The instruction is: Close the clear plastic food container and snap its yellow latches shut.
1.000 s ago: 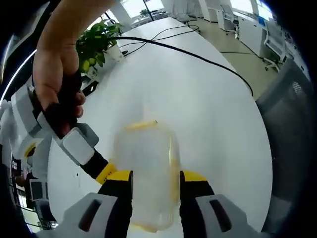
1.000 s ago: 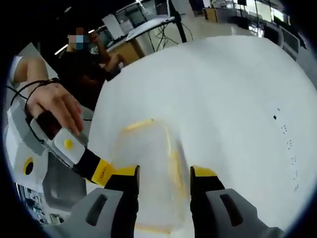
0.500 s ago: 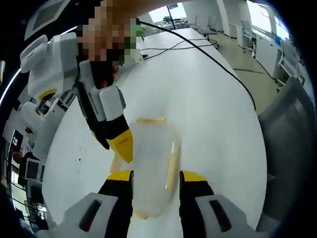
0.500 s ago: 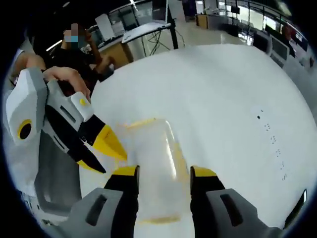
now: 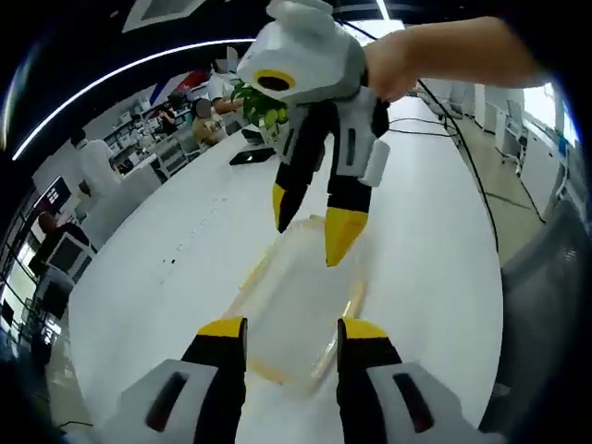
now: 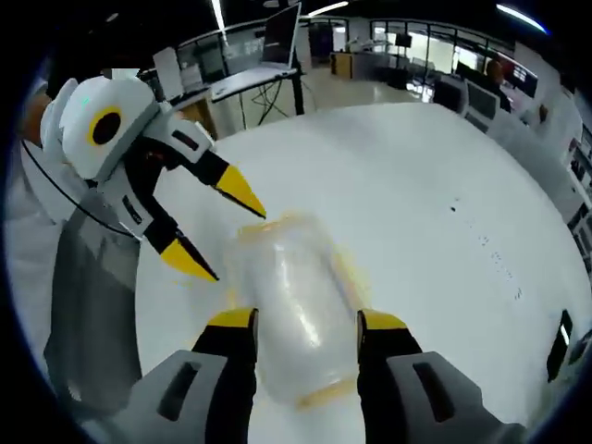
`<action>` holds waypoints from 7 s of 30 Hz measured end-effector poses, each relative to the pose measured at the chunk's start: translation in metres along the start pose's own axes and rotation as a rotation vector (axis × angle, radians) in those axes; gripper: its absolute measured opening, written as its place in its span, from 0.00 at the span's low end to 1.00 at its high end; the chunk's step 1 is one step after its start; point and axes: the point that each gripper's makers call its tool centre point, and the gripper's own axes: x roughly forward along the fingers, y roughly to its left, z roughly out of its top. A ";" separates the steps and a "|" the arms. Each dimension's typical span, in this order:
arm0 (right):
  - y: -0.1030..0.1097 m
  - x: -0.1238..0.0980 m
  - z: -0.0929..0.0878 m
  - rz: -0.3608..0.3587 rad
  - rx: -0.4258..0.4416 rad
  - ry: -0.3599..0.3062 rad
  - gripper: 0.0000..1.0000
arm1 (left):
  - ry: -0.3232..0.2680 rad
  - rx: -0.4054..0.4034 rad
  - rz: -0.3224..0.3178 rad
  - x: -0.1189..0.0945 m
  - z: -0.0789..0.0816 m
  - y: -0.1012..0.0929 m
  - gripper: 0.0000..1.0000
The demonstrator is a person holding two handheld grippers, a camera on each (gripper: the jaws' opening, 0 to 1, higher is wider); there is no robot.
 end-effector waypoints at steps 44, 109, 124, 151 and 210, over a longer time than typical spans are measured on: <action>0.009 0.009 -0.087 -0.341 0.304 -0.305 0.40 | -0.071 -0.342 0.107 0.023 -0.074 -0.006 0.35; 0.035 0.068 -0.012 -0.275 0.175 -0.366 0.25 | 0.014 -0.327 0.201 -0.016 -0.140 0.035 0.25; 0.047 0.055 -0.011 -0.267 0.243 -0.355 0.31 | 0.000 -0.387 0.222 -0.041 -0.138 0.029 0.31; 0.095 -0.008 -0.014 -0.347 0.260 -0.387 0.39 | -0.076 -0.473 0.285 -0.120 -0.126 -0.009 0.36; 0.148 -0.050 -0.048 -0.461 0.409 -0.460 0.53 | -0.201 -0.698 0.404 -0.190 -0.134 -0.041 0.41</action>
